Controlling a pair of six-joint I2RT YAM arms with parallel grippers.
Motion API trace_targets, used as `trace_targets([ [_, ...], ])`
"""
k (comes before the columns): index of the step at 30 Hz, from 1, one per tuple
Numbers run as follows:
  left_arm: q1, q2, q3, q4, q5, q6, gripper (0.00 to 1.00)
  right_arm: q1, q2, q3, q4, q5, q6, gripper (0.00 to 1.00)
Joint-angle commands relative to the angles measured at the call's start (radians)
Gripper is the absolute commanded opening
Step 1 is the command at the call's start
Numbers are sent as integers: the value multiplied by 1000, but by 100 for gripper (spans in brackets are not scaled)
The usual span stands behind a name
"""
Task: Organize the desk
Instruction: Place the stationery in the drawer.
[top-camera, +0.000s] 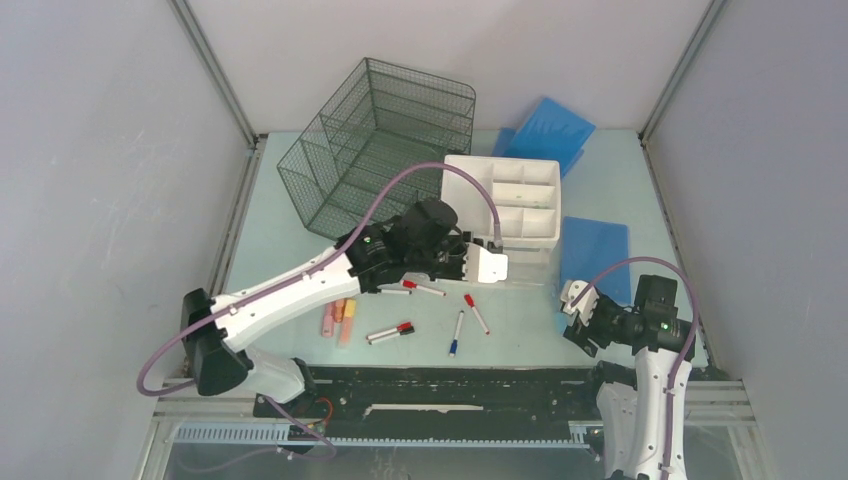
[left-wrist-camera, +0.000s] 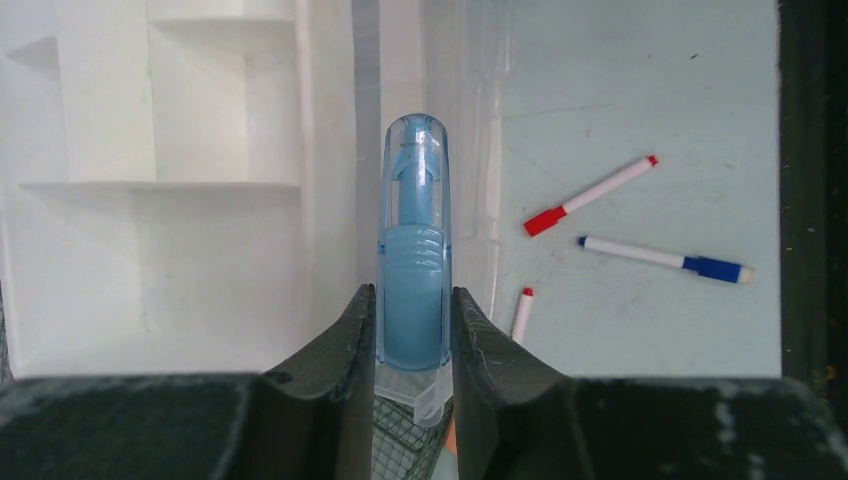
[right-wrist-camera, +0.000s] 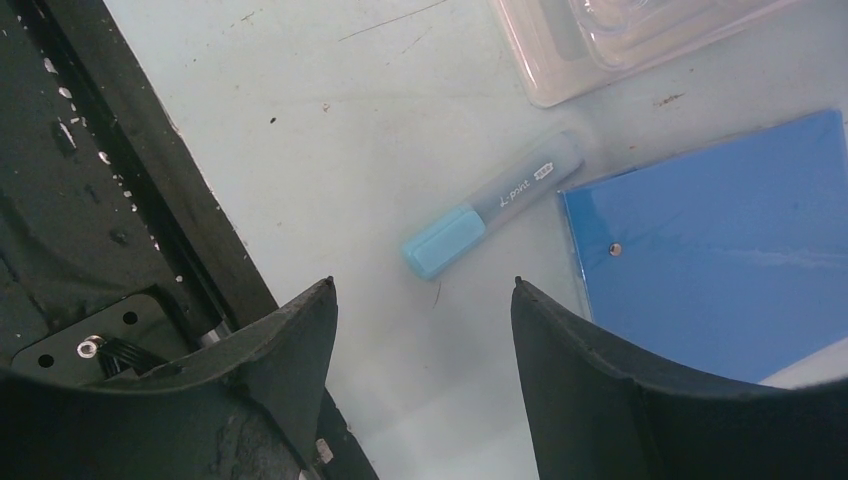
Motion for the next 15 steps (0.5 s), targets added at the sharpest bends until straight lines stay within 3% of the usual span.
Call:
trace_targets([
  [1, 5, 39, 55, 8, -134, 19, 2, -8, -3, 35, -16, -30, -23, 72],
  [2, 4, 49, 60, 9, -155, 15, 2, -8, -2, 35, -16, -30, -23, 72],
  [5, 5, 75, 69, 23, -223, -15, 16, -10, -4, 35, -19, -30, -25, 72],
  [11, 5, 90, 69, 49, -272, -62, 56, -14, -5, 35, -24, -34, -32, 72],
  [15, 5, 85, 66, 71, -286, -85, 66, -18, -5, 35, -28, -36, -38, 72],
])
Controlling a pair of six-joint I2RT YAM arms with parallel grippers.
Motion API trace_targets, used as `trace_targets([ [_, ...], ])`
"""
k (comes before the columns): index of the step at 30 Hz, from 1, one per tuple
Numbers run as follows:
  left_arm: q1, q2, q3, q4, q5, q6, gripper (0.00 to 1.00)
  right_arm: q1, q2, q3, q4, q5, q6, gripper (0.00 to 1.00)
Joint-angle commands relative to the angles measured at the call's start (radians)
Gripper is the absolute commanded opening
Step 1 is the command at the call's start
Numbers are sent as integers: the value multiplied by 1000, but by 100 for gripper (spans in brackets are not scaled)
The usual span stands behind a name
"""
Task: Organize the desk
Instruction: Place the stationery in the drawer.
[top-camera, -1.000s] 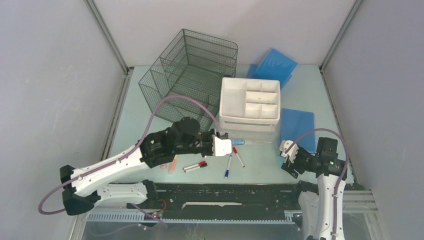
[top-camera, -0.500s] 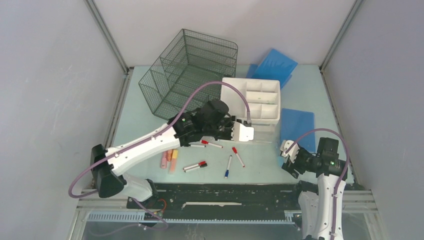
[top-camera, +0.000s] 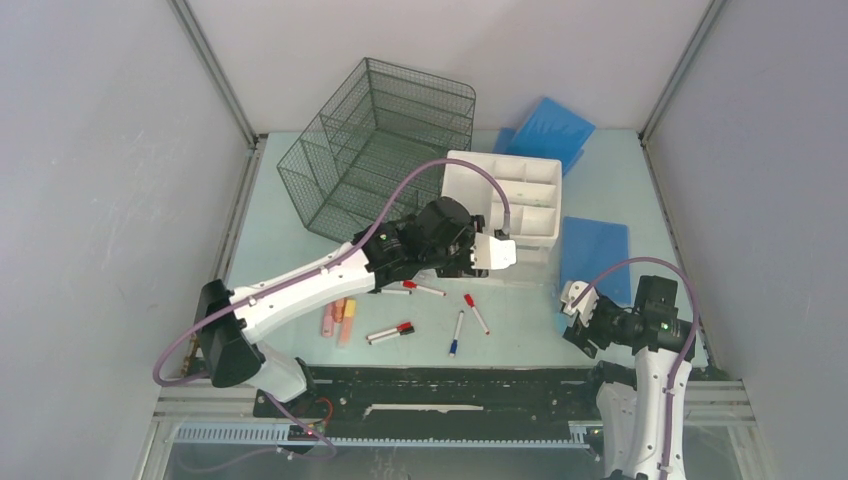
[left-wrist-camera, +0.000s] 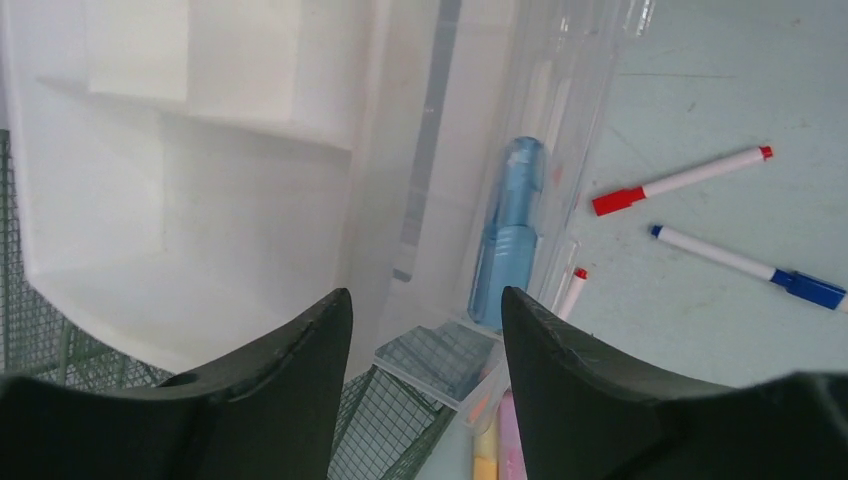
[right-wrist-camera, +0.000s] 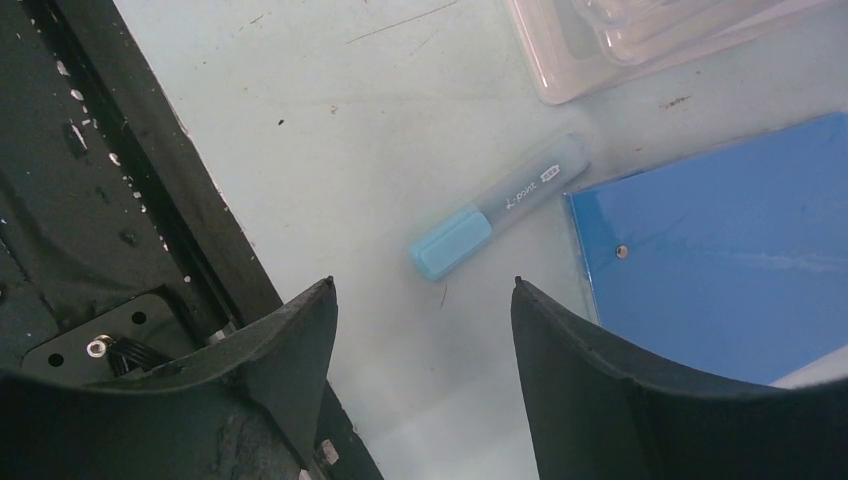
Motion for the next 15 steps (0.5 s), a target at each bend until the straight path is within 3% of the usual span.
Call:
trace_targets([
  [1, 8, -13, 35, 54, -48, -45, 66, -11, -7, 35, -13, -28, -27, 72],
  [8, 8, -164, -36, 157, 17, -155, 68, -27, -3, 40, -36, -40, -48, 72],
  [15, 8, -461, -356, 436, 62, -380, 85, -43, 1, 44, -57, -51, -72, 72],
])
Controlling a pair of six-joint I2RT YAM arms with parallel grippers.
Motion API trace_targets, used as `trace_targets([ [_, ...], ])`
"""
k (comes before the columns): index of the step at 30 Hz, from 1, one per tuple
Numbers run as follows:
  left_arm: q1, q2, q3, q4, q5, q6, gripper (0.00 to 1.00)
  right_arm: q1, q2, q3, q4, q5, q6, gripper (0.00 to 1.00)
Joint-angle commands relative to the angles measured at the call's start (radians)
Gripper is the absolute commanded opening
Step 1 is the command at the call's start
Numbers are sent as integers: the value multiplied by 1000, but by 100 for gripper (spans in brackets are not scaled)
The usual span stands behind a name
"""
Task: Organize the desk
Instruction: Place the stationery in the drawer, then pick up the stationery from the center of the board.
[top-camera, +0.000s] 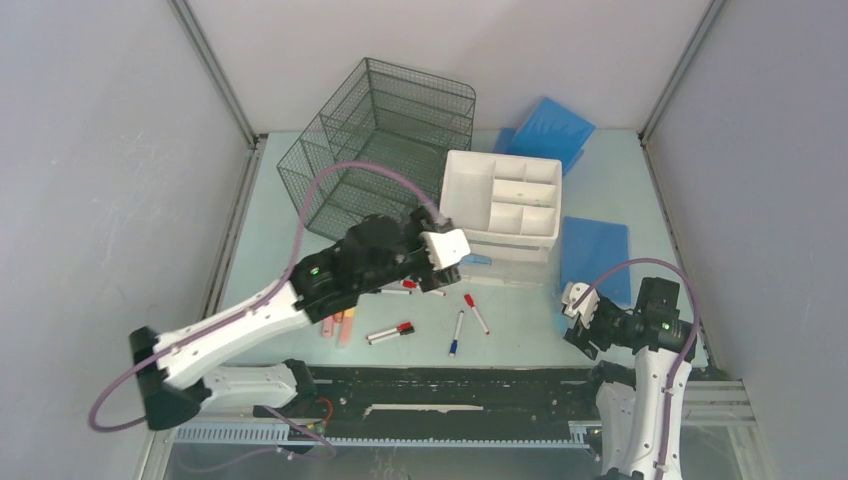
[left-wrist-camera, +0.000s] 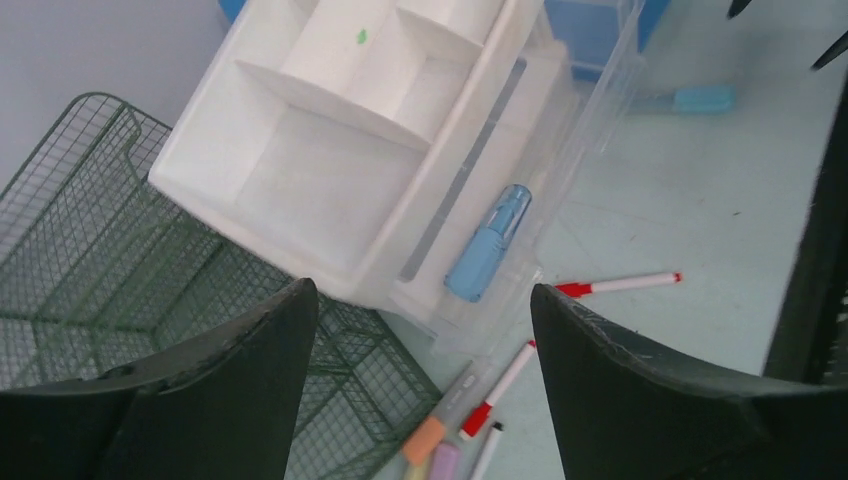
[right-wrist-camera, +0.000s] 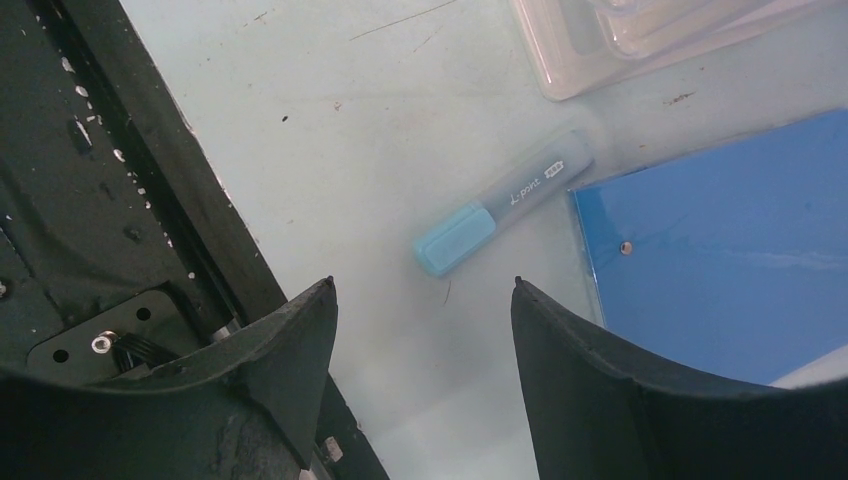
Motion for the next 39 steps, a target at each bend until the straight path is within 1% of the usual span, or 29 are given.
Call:
trace_targets([
  [1, 6, -194, -192, 244, 35, -210, 86, -14, 0, 44, -32, -39, -40, 72],
  [5, 13, -368, -380, 382, -30, -377, 89, -20, 4, 45, -39, -43, -47, 72],
  [9, 26, -481, -516, 409, -132, -512, 89, -23, 6, 45, -42, -46, -51, 72],
  [11, 35, -519, -579, 399, -188, -592, 87, -27, 6, 47, -43, -47, -52, 72],
  [14, 60, -547, -640, 362, -225, -718, 85, -41, 7, 47, -52, -49, -61, 72],
  [18, 95, -570, -704, 261, -347, -863, 83, -67, 10, 51, -76, -60, -88, 72],
  [20, 130, -586, -744, 240, -373, -921, 82, -76, 12, 53, -86, -67, -99, 72],
  [21, 153, -590, -761, 237, -374, -942, 79, -80, 14, 52, -91, -69, -104, 72],
  [26, 285, -575, -822, 202, -397, -1040, 74, -96, 14, 54, -107, -74, -125, 72],
  [28, 341, -561, -837, 188, -402, -1078, 70, -107, 16, 53, -117, -77, -137, 73],
  [29, 368, -554, -846, 183, -403, -1094, 64, -112, 16, 54, -120, -79, -142, 73],
  [30, 390, -551, -853, 180, -403, -1108, 55, -117, 16, 54, -124, -80, -147, 72],
  [31, 412, -548, -860, 179, -401, -1113, 48, -121, 16, 55, -128, -81, -151, 72],
  [34, 449, -539, -875, 166, -422, -1135, 42, -128, 15, 55, -135, -84, -161, 72],
  [37, 470, -505, -877, 152, -447, -1159, 40, -131, 15, 56, -138, -86, -166, 73],
  [39, 478, -473, -875, 142, -457, -1176, 38, -132, 14, 56, -139, -86, -166, 73],
])
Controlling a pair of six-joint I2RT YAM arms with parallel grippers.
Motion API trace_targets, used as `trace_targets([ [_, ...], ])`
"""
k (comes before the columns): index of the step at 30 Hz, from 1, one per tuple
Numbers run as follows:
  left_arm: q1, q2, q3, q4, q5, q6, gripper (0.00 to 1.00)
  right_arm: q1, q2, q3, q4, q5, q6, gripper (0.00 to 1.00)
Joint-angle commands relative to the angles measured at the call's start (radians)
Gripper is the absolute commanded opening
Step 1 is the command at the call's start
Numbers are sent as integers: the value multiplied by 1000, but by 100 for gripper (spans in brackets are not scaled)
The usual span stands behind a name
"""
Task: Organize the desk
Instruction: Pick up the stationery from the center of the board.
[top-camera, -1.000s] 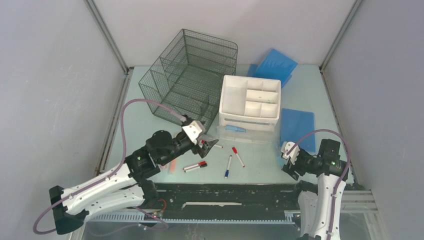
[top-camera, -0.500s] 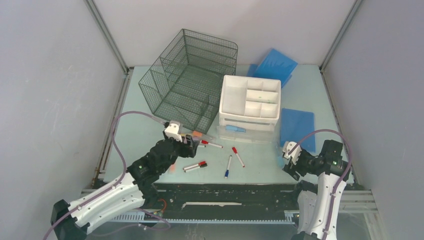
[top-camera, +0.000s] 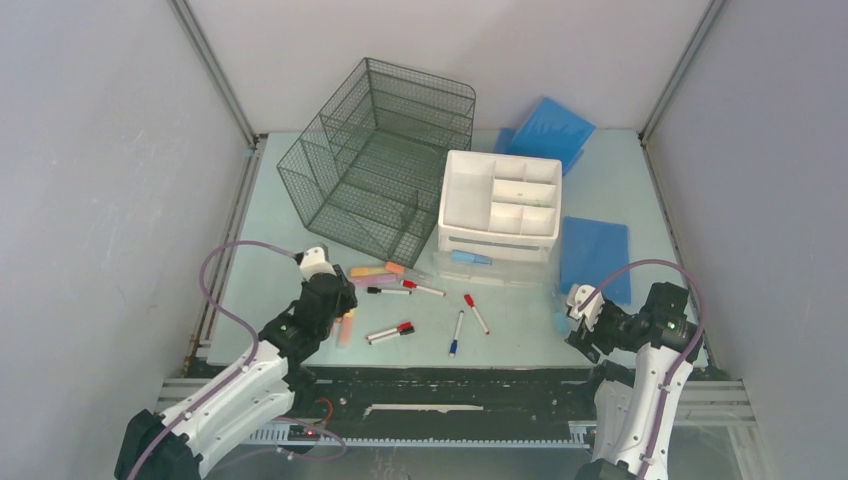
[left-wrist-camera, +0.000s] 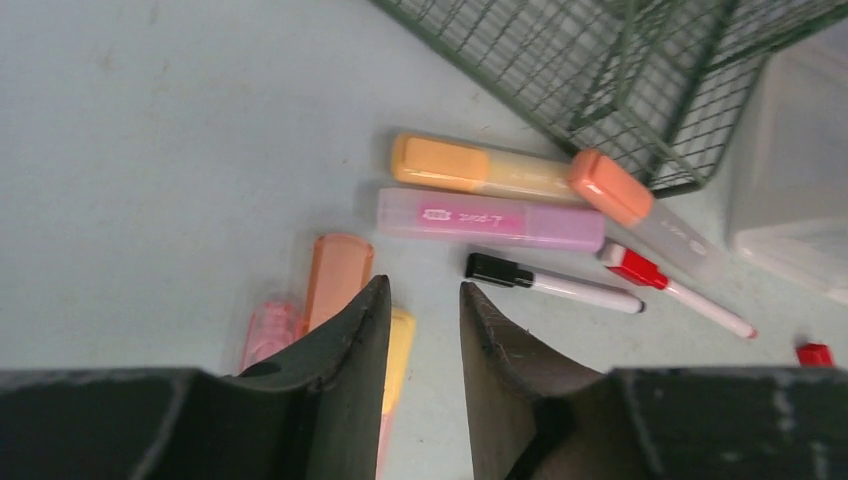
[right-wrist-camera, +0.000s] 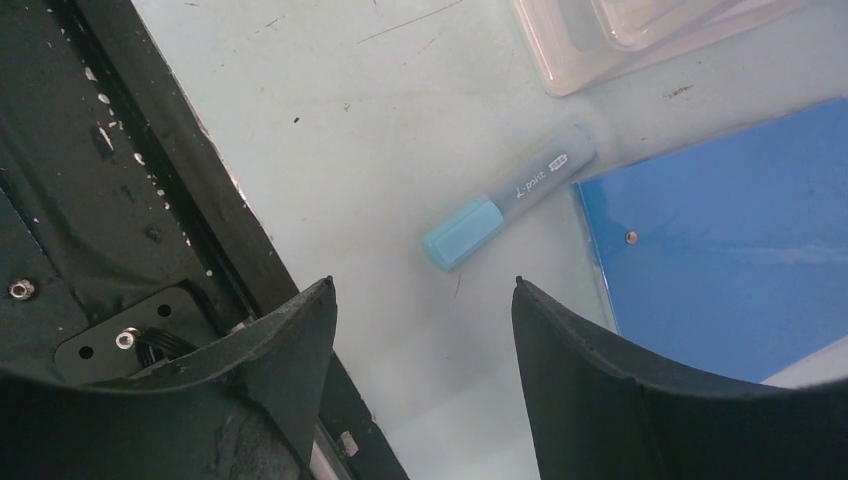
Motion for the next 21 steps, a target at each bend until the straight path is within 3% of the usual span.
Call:
trace_targets([
  [1, 21, 58, 10, -18, -62, -72, 38, -7, 2, 36, -21, -30, -30, 72],
  [14, 24, 236, 98, -120, -160, -151, 37, -16, 1, 35, -25, -33, -37, 73],
  [21, 29, 317, 118, -121, -127, -155, 40, -20, 1, 36, -28, -34, -40, 73],
])
